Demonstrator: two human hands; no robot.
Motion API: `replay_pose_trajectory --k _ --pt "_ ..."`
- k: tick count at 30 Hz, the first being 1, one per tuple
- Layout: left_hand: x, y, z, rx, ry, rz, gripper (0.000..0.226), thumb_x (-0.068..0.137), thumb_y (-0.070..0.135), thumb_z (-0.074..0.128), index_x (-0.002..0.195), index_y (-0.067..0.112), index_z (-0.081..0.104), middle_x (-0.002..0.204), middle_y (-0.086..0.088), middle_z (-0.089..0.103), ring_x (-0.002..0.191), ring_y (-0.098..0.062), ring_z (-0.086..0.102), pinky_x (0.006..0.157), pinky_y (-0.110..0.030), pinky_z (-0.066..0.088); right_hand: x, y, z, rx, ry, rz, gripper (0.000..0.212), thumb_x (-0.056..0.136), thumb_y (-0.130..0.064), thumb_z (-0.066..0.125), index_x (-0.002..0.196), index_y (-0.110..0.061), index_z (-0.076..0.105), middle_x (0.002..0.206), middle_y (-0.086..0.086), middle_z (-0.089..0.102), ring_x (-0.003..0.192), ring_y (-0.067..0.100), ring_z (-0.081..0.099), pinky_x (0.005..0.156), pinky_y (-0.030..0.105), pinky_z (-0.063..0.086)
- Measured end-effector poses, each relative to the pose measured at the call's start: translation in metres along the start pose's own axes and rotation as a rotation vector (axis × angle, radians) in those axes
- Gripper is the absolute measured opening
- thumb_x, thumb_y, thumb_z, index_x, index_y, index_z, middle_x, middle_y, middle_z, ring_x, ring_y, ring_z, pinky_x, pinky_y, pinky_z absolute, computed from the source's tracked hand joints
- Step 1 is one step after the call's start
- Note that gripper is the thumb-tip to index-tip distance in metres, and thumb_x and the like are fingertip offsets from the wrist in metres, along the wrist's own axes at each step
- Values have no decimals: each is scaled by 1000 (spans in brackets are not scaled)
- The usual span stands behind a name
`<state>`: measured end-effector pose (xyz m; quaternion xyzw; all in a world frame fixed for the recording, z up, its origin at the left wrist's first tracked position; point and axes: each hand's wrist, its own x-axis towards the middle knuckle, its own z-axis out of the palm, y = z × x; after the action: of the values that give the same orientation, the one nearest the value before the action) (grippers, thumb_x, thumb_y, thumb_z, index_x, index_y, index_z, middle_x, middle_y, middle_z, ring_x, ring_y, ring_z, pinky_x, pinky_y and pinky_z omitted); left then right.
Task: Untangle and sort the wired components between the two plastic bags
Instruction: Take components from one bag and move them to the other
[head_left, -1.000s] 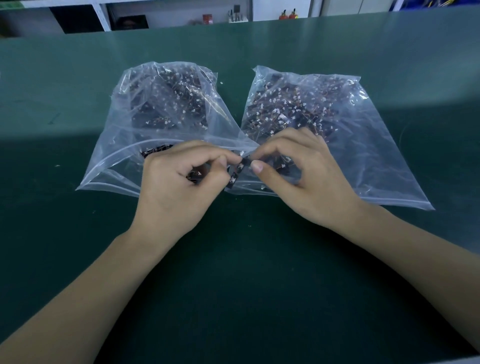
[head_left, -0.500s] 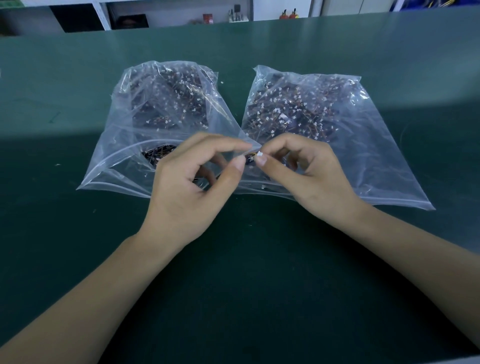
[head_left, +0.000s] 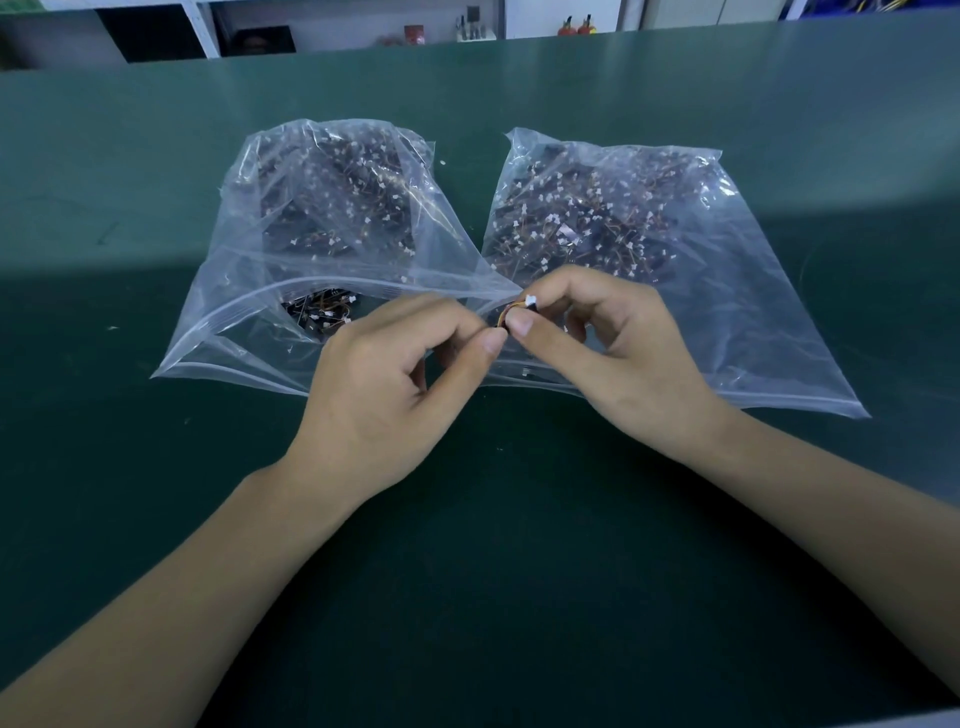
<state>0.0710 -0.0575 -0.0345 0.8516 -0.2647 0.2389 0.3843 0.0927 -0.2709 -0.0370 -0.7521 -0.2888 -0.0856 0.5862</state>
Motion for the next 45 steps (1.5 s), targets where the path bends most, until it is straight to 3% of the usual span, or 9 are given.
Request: replay_pose_trajectory --k 4,9,12,16,20,24,28,34,45 --pt "-1 0 0 -31 -13 0 19 106 17 63 90 12 72 80 3 66 71 -22 60 60 -40 45 1 0 -1 9 25 15 8 102 -14 71 95 -12 74 84 6 71 76 11 58 70 38 45" --pt "0 -2 -2 -23 0 -14 17 99 8 65 83 11 69 76 1 65 70 -20 57 60 -38 43 0 0 -2 -24 1 22 9 99 -16 74 91 -11 74 80 -6 70 74 10 58 68 45 44" --pt "-1 -1 -1 -23 -22 -13 16 99 9 65 84 11 69 77 2 64 70 -21 58 60 -38 44 -1 1 -1 -43 -3 44 12 100 -18 73 93 -8 74 82 -4 71 75 11 58 71 49 45" --pt "0 -1 -1 -29 -12 -17 16 98 8 65 82 10 68 77 0 64 70 -21 58 61 -42 44 -1 0 -2 -49 -21 59 8 101 -16 73 96 -11 75 85 -2 73 77 10 59 73 49 45" --pt "-1 -1 -1 -19 -7 -14 17 98 8 64 82 10 68 76 0 63 69 -21 57 61 -42 44 -1 -1 0 -37 -29 65 7 101 -16 72 95 -12 74 83 -11 70 77 8 59 72 48 44" --pt "-1 -2 -1 -9 -9 -6 16 97 8 65 81 10 68 75 1 62 69 -22 57 61 -43 44 -1 -2 -1 -52 -38 65 9 100 -16 72 95 -9 75 84 2 72 77 13 60 73 57 45" --pt "0 -1 0 -17 -9 -8 16 97 8 65 81 10 68 76 1 63 70 -23 59 61 -43 45 -1 -2 0 -35 -32 90 8 101 -16 72 96 -10 76 87 1 73 80 21 63 77 60 46" --pt "0 -3 -1 -13 -10 -8 16 97 10 64 81 10 68 75 1 62 69 -23 58 60 -45 45 -1 -1 -2 -60 -43 62 5 100 -15 73 96 -14 76 85 3 72 77 16 62 74 57 47" --pt "-1 -5 -1 16 -17 -6 16 99 12 64 84 12 70 78 3 63 69 -23 59 61 -45 47 -1 0 -3 -28 -56 82 7 102 -14 71 99 -9 74 88 8 75 81 31 65 78 60 49"
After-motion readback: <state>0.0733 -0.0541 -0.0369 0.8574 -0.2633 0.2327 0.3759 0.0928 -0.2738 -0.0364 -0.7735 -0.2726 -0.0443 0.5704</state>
